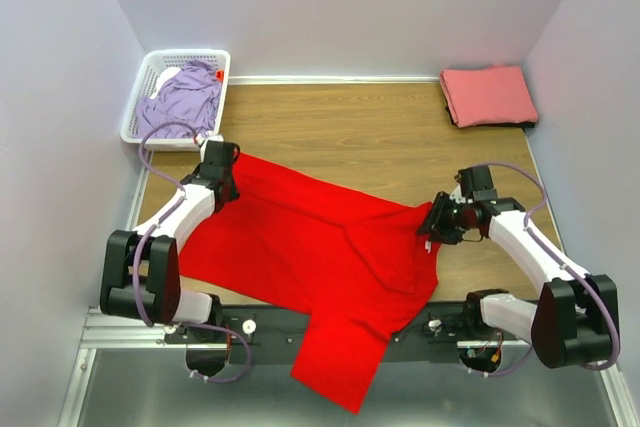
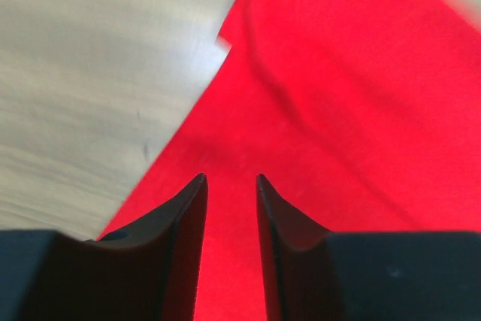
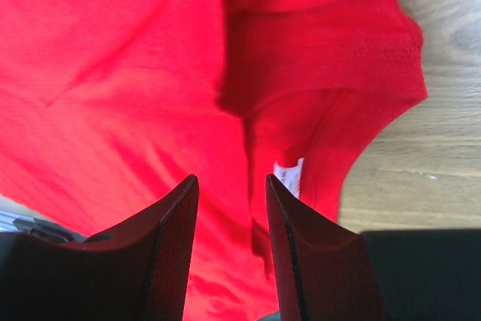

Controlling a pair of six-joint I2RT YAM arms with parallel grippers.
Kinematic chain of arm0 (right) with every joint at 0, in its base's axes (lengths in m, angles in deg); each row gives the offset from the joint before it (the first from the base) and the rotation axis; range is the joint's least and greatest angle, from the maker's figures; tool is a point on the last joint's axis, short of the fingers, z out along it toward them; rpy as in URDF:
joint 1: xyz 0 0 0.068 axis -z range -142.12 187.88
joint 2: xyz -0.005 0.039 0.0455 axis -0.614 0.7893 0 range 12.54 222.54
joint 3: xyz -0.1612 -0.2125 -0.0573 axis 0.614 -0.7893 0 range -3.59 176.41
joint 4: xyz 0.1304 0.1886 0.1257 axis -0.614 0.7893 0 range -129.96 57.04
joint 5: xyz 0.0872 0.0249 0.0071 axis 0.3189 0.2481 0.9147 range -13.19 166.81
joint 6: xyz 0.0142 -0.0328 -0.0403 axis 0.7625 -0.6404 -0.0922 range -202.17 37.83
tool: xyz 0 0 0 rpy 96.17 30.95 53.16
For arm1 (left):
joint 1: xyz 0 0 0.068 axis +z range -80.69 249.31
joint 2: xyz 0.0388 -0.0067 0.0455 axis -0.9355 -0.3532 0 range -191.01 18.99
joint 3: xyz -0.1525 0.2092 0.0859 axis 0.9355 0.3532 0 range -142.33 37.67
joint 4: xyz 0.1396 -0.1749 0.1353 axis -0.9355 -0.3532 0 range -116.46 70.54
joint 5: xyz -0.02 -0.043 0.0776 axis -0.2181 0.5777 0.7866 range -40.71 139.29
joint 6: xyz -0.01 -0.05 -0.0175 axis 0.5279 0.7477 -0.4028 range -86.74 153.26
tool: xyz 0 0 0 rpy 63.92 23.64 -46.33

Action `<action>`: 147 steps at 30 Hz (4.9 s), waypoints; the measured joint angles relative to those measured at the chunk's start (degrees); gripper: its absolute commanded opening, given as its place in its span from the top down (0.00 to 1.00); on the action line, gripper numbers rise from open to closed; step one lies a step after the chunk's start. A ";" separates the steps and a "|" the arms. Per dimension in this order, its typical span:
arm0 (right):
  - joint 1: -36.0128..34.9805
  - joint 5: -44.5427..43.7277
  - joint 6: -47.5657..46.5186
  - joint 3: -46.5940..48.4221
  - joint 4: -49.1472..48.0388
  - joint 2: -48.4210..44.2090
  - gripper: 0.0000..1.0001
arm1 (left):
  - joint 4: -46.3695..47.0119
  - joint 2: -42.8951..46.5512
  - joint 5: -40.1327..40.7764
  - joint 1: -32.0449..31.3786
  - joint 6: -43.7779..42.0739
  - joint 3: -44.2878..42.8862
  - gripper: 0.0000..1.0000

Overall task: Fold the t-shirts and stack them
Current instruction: Fold the tshirt

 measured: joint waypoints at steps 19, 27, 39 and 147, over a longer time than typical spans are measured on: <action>0.85 3.85 2.80 -10.19 -14.99 0.94 0.61 | 7.06 -10.93 -8.39 11.02 1.64 -1.03 0.80; 0.87 5.27 3.02 -11.41 -17.31 1.77 0.69 | 8.09 -13.14 -8.66 11.82 1.62 -2.64 0.81; 0.87 6.14 2.97 -11.41 -17.90 2.47 0.99 | 9.62 -14.08 -8.63 12.17 1.57 -2.91 0.81; 6.08 -2.99 0.96 7.61 -4.04 8.39 0.55 | 7.26 -16.57 -16.68 12.17 3.06 -9.40 0.40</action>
